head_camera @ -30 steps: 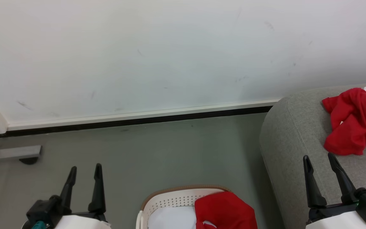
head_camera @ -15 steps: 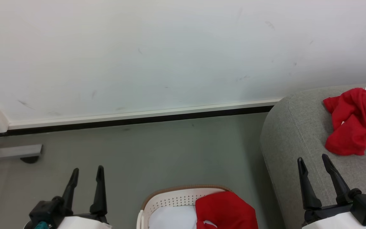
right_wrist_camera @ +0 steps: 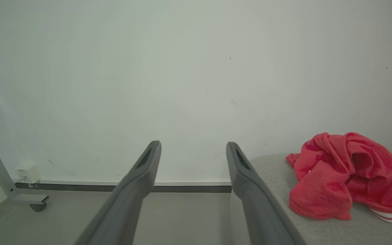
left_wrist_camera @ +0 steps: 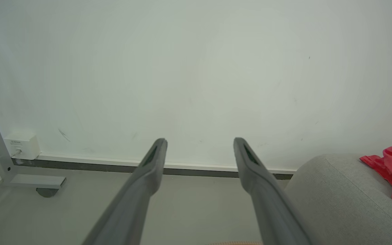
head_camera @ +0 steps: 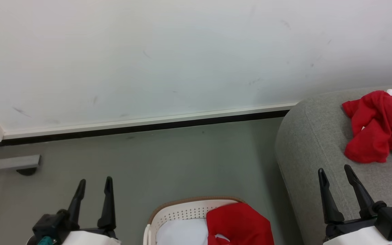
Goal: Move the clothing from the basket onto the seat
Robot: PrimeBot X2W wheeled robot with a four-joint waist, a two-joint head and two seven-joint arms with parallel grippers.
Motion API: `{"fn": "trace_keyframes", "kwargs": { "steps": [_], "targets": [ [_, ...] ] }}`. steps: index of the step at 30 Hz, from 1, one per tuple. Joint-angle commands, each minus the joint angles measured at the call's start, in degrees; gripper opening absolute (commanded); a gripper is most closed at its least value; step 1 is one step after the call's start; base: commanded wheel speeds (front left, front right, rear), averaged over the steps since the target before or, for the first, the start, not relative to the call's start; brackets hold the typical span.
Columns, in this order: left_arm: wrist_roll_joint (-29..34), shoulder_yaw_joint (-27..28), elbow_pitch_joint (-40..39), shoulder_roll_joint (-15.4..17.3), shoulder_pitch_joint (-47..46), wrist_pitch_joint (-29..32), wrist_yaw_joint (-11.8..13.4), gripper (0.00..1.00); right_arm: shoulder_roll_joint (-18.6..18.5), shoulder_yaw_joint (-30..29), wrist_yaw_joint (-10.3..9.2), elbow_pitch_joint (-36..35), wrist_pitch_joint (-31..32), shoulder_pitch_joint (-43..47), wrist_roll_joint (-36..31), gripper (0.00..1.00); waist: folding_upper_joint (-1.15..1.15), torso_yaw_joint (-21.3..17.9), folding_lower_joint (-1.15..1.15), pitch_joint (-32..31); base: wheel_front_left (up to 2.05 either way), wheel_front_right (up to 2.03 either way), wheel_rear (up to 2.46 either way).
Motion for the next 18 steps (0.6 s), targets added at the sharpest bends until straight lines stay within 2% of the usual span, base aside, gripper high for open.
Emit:
{"fn": "trace_keyframes", "kwargs": {
  "steps": [1, 9, 18],
  "targets": [
    [-0.31, -0.04, -0.01, 0.12, -0.44, -0.03, 0.11, 1.0, -0.41, 0.04, -0.13, 0.11, -0.15, -0.7, 0.27, 1.0, 0.0, -0.22, 0.0, 0.11, 0.0, 0.0, 0.0],
    [-0.04, -0.58, 0.31, 0.13, -1.5, -0.03, -0.2, 1.0, -0.37, -0.68, -0.13, -0.14, -0.16, -1.25, 0.41, 1.0, 0.0, -1.53, 0.0, 1.65, 0.0, 0.0, 0.0],
    [1.39, -2.47, 1.57, 0.14, -4.12, -0.03, -1.07, 1.0, -0.3, -2.53, -0.13, 0.17, -0.15, -3.0, 0.17, 1.0, 0.0, -6.37, 0.0, 5.53, 0.0, 0.0, 0.0]
  ]
}}
